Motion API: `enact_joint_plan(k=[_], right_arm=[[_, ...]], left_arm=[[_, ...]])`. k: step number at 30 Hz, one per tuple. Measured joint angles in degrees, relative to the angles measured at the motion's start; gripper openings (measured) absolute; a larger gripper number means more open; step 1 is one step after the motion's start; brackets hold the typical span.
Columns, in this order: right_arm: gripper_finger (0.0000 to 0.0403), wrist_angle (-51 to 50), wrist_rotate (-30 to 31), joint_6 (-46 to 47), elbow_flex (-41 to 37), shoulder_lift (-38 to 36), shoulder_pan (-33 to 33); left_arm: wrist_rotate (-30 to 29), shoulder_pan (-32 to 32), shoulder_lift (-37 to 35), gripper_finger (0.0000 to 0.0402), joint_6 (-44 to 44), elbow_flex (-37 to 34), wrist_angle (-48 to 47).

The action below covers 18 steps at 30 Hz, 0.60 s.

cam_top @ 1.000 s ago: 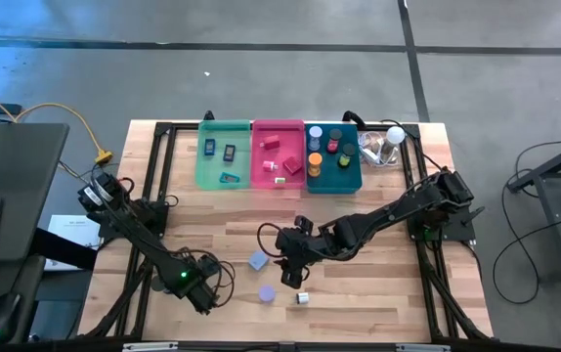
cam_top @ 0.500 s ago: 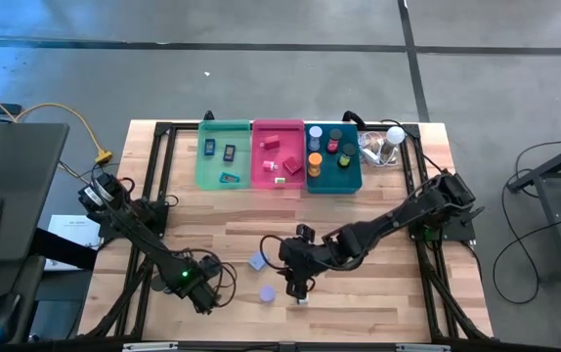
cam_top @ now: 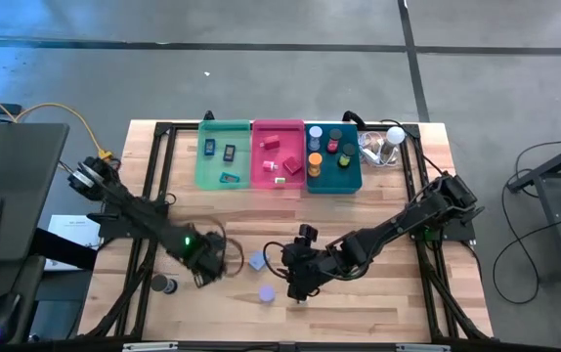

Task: Pick & Place Office items
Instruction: Put the purple digital clock into the light blue bin

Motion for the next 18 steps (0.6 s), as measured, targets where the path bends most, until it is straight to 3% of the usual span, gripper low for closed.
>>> enact_joint_plan(k=[11,18], right_arm=[[0.0213,-0.45,3.44,-5.17,0.0,0.0,0.18],[0.0213,-0.54,4.63,-9.89,0.0,0.0,0.08]], left_arm=[[-7.72,20.59,-14.0,0.015,19.07,5.8,-6.51],[-10.05,38.01,-16.87,0.0151,28.86,9.12,-6.28]])
